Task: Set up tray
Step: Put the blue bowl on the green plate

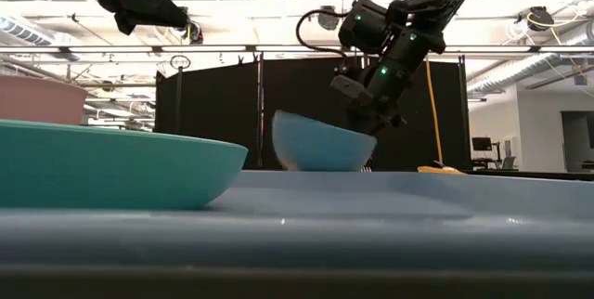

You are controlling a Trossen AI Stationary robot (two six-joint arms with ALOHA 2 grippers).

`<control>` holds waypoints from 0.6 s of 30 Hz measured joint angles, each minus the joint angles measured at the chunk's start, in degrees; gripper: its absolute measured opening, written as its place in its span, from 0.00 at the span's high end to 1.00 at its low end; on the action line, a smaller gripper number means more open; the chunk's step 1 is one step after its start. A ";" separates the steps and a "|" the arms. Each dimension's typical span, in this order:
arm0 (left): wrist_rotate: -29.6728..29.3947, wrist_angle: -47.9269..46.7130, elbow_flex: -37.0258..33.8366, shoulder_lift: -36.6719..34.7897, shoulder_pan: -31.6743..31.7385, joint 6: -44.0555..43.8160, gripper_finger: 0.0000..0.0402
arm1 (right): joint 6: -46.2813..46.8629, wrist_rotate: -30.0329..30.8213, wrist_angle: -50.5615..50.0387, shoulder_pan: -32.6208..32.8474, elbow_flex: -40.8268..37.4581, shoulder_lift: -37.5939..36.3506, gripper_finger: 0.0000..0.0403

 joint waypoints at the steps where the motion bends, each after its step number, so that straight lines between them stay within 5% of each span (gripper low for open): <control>1: 0.00 -0.02 0.00 0.00 0.00 0.00 0.83 | -0.41 0.10 0.99 0.13 0.00 -0.02 0.97; 7: 0.03 -0.45 0.00 0.00 -0.02 -0.40 0.83 | -1.57 -0.54 4.98 0.39 -0.09 -1.35 0.99; 18: -0.21 -1.18 0.00 0.00 0.00 -1.18 0.83 | -1.44 -13.57 22.36 9.45 -0.02 -7.16 1.00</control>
